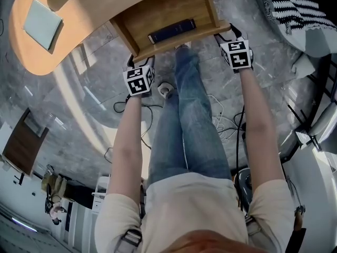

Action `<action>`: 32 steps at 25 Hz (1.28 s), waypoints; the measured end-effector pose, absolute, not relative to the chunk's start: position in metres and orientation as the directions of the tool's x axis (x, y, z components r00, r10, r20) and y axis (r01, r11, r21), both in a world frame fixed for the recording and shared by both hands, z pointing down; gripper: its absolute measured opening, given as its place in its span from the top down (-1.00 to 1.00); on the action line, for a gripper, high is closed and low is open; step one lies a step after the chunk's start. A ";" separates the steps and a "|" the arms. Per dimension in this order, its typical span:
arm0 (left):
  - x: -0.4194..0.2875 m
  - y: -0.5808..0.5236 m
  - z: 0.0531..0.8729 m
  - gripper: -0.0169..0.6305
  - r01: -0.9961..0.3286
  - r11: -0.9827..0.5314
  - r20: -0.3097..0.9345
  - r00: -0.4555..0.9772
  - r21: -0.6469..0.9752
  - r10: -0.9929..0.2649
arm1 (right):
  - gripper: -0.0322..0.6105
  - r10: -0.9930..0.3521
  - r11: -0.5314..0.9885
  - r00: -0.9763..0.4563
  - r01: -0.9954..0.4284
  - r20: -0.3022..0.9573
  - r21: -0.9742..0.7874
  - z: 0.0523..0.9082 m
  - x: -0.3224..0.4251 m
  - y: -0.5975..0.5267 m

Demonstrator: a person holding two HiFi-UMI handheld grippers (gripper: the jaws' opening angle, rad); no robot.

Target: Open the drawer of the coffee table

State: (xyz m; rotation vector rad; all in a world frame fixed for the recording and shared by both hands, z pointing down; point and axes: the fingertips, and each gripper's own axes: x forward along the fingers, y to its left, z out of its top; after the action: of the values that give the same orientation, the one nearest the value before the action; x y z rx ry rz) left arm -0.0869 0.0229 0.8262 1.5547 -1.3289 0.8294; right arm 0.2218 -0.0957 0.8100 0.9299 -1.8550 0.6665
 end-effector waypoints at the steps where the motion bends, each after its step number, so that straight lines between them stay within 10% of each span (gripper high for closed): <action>1: -0.087 0.023 0.829 -0.11 -0.979 -0.021 0.909 0.196 0.202 -0.367 | -0.02 -0.315 0.564 -0.279 -0.824 0.907 -0.058 0.813 0.222 -0.095; 20: -0.087 0.027 0.820 -0.11 -0.977 -0.049 0.913 0.212 0.208 -0.348 | 0.06 -0.365 0.476 -0.218 -0.879 0.905 -0.020 0.801 0.225 -0.088; 27: -0.090 0.033 0.789 -0.10 -0.965 0.021 0.894 0.233 0.261 -0.383 | 0.46 -0.450 0.456 -0.239 -0.890 0.860 -0.009 0.760 0.208 -0.079; 32: -0.095 0.035 0.747 0.30 -0.970 0.022 0.871 0.209 0.244 -0.445 | 0.76 -0.541 0.426 -0.279 -0.904 0.794 -0.027 0.710 0.184 -0.068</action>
State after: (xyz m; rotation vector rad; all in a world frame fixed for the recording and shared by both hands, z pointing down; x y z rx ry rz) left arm -0.0946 0.0348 0.7472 1.5713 -1.3774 0.7240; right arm 0.1838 -0.0684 0.7102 1.2207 -1.9531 0.6361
